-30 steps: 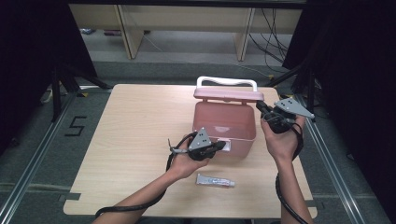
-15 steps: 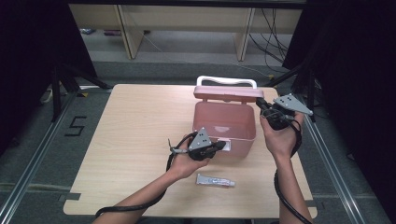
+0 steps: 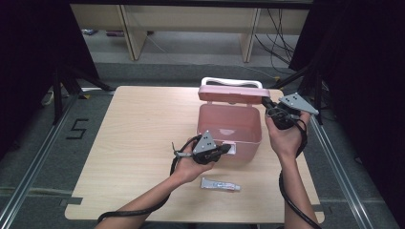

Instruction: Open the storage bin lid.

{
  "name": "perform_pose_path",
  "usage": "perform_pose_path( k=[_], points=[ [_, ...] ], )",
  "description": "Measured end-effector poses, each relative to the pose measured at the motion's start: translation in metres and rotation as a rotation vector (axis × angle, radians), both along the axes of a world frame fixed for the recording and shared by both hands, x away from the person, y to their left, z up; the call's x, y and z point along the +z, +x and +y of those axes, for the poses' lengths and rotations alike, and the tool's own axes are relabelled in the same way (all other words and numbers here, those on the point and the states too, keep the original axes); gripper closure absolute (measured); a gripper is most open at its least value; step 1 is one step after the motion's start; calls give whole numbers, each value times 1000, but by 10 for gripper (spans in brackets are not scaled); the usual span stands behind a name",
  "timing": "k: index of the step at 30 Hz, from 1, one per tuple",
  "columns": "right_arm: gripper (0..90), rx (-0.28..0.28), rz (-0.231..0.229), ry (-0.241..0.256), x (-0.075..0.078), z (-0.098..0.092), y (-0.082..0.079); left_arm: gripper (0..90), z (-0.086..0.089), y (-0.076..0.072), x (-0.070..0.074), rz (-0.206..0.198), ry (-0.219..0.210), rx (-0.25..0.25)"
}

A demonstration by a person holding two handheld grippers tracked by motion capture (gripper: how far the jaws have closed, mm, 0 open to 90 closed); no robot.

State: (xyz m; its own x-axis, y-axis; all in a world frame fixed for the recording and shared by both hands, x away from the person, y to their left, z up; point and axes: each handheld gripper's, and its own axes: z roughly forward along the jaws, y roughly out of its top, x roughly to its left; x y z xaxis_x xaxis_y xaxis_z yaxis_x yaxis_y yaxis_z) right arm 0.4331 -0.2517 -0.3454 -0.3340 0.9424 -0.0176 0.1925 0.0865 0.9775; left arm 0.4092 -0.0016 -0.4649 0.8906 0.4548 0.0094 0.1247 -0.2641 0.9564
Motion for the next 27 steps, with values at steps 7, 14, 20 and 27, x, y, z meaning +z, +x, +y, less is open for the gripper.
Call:
perform_pose_path(
  k=[7,14,20,27],
  points=[
    [900,-8,-2,1,-1,0,4,898,0,0,0,1,-1,0],
    [900,-7,-8,4,-1,1,7,898,0,0,0,0,0,1],
    [900,-17,-2,8,0,2,10,898,0,0,0,1,-1,1],
    [900,-29,-19,8,1,3,16,897,0,0,0,1,-2,2]
  ],
)
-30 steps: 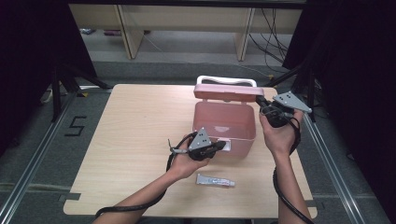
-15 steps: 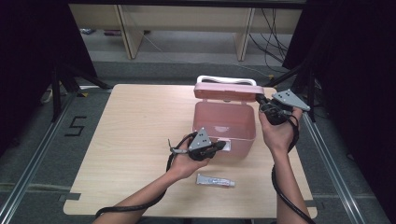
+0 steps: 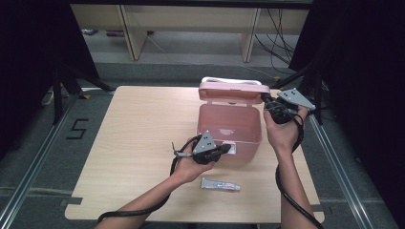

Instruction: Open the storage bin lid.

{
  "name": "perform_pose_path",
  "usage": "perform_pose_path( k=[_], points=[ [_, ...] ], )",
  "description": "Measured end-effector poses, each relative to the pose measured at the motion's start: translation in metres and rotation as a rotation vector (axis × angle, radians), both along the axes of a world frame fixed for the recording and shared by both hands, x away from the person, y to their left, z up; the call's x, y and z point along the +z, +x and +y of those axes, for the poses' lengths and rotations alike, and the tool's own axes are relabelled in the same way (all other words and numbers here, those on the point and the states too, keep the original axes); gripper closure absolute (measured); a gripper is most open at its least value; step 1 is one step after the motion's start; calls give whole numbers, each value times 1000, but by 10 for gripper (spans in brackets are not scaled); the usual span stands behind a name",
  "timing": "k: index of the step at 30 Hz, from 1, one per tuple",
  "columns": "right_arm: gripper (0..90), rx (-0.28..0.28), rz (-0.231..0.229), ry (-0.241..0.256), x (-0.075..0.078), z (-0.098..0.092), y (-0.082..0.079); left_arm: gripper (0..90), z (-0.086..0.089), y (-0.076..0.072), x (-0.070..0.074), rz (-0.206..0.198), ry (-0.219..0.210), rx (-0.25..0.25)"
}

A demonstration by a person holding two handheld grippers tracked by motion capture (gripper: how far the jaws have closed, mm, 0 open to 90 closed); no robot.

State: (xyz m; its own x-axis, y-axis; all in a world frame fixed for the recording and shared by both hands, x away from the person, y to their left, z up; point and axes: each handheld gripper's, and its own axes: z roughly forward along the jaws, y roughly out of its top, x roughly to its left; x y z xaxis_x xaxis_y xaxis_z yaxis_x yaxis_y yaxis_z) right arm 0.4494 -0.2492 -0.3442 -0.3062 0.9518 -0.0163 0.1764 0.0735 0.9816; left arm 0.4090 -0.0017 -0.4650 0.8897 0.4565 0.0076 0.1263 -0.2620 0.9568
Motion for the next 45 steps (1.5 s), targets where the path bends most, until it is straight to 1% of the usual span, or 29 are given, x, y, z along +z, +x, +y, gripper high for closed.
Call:
perform_pose_path(
  k=[1,2,3,5,8,9,11,12,16,17,18,20,22,24,25,26,27,28,31,32,33,34,36,38,40,44,45],
  points=[
    [900,-2,6,11,0,1,2,897,0,0,0,0,0,0],
    [900,-5,12,8,0,1,3,897,0,0,0,0,0,0],
    [900,-17,14,19,0,2,3,898,0,0,0,0,1,-1],
    [900,-8,7,13,0,1,5,898,0,0,0,0,1,-1],
    [900,-23,4,16,0,2,9,898,0,0,0,1,2,-1],
    [900,-20,4,20,0,2,10,898,0,0,0,1,1,-1],
    [900,-27,9,19,1,2,10,898,0,0,0,2,2,-1],
    [900,-28,-3,13,1,2,13,898,0,0,0,1,2,-1],
    [900,-34,4,14,2,3,16,898,0,0,0,1,2,-1],
    [900,-33,4,26,2,4,17,898,0,0,0,1,3,-1],
    [900,-44,0,20,2,4,19,897,0,0,0,1,2,-2],
    [900,-45,5,22,2,5,20,897,0,0,0,1,2,-2],
    [900,-47,0,17,1,5,22,897,0,0,0,1,0,-1],
    [900,-50,5,24,1,6,24,898,0,0,0,2,-1,-1],
    [900,-56,0,34,1,7,25,897,0,0,0,2,-1,-1],
    [900,-61,-1,23,1,6,26,897,0,0,0,2,0,-2],
    [900,-58,8,30,2,6,26,897,0,1,0,-1,1,-4],
    [900,-61,-2,24,1,6,28,897,0,1,0,-1,1,-4],
    [900,-65,1,24,2,6,29,897,0,0,0,1,0,-2],
    [900,-70,-9,29,1,7,31,898,0,1,0,-3,2,-5],
    [900,-70,-9,29,1,7,31,898,0,1,0,0,0,-4],
    [900,-77,0,31,1,8,31,897,0,0,0,2,-1,-2],
    [900,-72,-8,22,1,7,33,897,0,0,0,1,0,-2],
    [900,-74,-2,16,1,7,34,897,0,0,0,2,-1,-2],
    [900,-80,-2,26,0,7,36,897,0,1,0,-3,2,-5],
    [900,-78,4,25,0,7,38,897,0,0,0,2,-2,-1],
    [900,-77,1,15,0,6,39,898,0,0,0,3,-3,-1]
  ],
)
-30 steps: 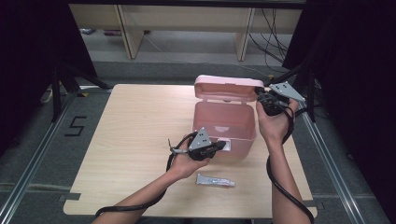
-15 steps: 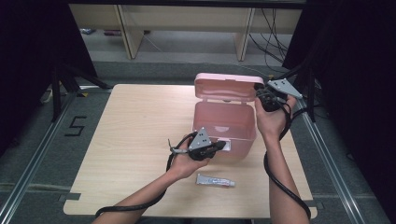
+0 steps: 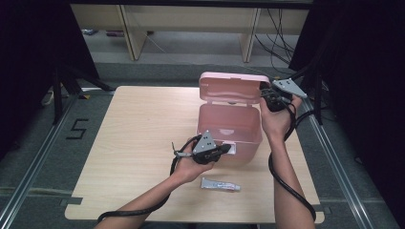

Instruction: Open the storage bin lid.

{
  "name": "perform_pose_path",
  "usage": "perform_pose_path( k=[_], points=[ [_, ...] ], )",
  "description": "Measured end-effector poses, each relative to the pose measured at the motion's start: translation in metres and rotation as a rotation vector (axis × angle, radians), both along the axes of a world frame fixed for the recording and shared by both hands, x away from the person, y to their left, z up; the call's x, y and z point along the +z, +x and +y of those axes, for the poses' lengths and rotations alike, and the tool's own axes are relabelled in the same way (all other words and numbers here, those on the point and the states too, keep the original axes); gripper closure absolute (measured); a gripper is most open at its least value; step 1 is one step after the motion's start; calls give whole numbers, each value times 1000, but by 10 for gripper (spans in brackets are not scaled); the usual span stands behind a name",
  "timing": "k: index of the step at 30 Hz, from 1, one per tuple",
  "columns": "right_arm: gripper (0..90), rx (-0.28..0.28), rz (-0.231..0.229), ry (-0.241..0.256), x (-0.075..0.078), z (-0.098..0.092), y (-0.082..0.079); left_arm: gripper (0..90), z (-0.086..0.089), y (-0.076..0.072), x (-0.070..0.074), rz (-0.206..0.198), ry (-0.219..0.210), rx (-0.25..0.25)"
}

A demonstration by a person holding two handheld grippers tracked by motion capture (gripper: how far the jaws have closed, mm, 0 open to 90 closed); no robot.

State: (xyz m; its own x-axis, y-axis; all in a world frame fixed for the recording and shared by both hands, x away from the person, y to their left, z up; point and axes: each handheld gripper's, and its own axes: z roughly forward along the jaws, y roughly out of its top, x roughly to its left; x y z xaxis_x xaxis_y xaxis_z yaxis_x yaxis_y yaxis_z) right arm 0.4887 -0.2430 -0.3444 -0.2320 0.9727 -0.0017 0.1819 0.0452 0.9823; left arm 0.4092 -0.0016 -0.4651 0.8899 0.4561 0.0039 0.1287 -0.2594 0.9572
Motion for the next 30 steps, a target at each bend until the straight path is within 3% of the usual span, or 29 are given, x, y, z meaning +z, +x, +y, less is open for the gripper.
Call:
perform_pose_path(
  k=[8,18,30],
  points=[
    [900,-15,19,9,-3,2,4,897,0,0,0,-1,1,-1],
    [900,-11,27,-15,-7,1,9,897,0,0,0,0,2,-1],
    [900,-23,57,1,-16,2,11,898,0,0,0,1,-1,-1]
  ],
)
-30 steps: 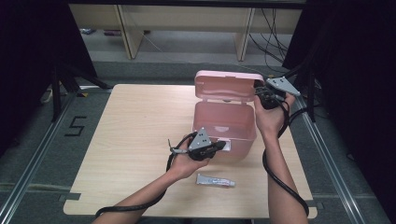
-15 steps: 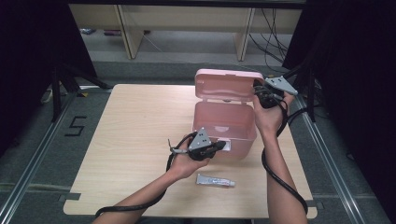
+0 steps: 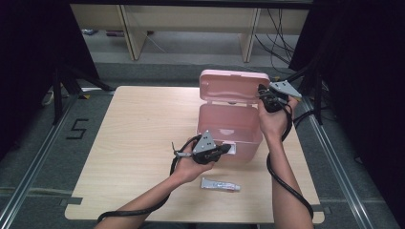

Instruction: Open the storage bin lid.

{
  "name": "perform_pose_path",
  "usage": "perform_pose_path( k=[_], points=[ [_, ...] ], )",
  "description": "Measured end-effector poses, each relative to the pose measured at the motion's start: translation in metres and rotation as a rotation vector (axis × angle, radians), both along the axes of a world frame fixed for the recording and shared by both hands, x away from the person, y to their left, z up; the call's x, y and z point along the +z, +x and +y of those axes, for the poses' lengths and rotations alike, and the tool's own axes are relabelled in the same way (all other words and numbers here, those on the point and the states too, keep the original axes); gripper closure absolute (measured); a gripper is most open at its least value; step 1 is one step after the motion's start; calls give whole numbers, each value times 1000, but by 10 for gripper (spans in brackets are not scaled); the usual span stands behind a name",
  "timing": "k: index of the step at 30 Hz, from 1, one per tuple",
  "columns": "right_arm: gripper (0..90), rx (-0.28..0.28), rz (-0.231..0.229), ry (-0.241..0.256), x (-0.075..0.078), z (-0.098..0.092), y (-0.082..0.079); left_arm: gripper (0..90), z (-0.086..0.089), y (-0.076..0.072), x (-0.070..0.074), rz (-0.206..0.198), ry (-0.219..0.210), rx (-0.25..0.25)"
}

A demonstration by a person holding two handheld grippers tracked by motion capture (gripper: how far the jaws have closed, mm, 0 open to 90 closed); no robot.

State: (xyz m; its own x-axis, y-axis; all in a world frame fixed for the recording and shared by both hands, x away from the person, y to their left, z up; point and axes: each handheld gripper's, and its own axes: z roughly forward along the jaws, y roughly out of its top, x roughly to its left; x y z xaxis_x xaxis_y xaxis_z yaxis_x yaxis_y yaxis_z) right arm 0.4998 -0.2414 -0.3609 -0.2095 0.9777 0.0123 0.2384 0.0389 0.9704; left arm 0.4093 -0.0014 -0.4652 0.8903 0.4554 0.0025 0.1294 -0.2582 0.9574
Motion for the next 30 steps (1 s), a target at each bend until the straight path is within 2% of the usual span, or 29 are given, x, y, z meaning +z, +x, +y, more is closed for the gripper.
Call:
perform_pose_path(
  k=[10,12,14,17,26,27,29,30],
  points=[
    [900,-7,5,-16,-4,-1,4,898,0,0,0,0,-1,0],
    [900,-10,20,-3,-4,-1,4,898,0,0,0,0,-1,0],
    [900,-4,15,-24,-7,-2,7,898,0,0,0,0,-2,0],
    [900,-12,28,-10,-9,-1,7,898,0,0,0,1,-4,1],
    [900,-13,51,-18,-18,-4,13,897,0,0,-1,0,-5,1],
    [900,-20,67,-7,-19,-3,13,898,0,0,-1,0,-5,0],
    [900,-15,65,-21,-20,-5,14,897,0,0,0,1,-4,1],
    [900,-23,75,-9,-20,-4,13,898,0,0,0,1,-4,1]
  ],
)
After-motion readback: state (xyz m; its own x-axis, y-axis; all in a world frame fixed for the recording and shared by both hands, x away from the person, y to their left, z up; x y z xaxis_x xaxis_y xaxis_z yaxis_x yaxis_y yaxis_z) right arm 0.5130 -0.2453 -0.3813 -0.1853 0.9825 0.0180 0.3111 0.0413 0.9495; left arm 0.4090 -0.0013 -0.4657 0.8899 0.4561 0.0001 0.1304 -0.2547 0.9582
